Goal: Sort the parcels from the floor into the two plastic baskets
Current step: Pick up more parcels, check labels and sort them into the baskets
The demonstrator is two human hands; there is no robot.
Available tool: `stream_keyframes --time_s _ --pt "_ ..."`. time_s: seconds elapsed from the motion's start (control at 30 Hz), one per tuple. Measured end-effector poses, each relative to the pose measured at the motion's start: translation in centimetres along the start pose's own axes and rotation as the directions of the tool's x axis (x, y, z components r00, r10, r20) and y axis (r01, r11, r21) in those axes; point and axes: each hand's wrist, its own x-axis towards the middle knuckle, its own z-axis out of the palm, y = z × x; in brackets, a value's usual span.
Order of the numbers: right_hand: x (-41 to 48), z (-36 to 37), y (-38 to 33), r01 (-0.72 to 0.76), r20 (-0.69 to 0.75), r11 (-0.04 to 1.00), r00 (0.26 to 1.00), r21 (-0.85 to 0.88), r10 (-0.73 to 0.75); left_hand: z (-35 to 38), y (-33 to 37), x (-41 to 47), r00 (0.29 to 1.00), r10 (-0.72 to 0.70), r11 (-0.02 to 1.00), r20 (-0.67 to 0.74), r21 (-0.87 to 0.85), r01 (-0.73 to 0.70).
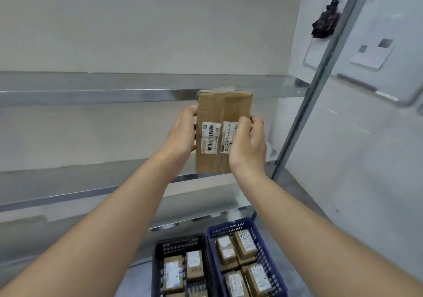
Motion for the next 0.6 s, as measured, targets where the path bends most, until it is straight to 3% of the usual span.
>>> stream_keyframes --time_s 0.23,0.6 --pt "5.2 -2.4 4.9 -0.087 0.237 0.996 0.968 -0.003 0.085 4.9 -2.2 -0.4 0.970 -0.152 0.987 -0.191 0.022 0.159" --pt "8.2 1.8 8.5 -0.118 0.365 0.991 0.921 -0.068 0.135 3.4 -5.2 2.3 0.917 -0.224 0.973 -0.328 -0.025 0.229"
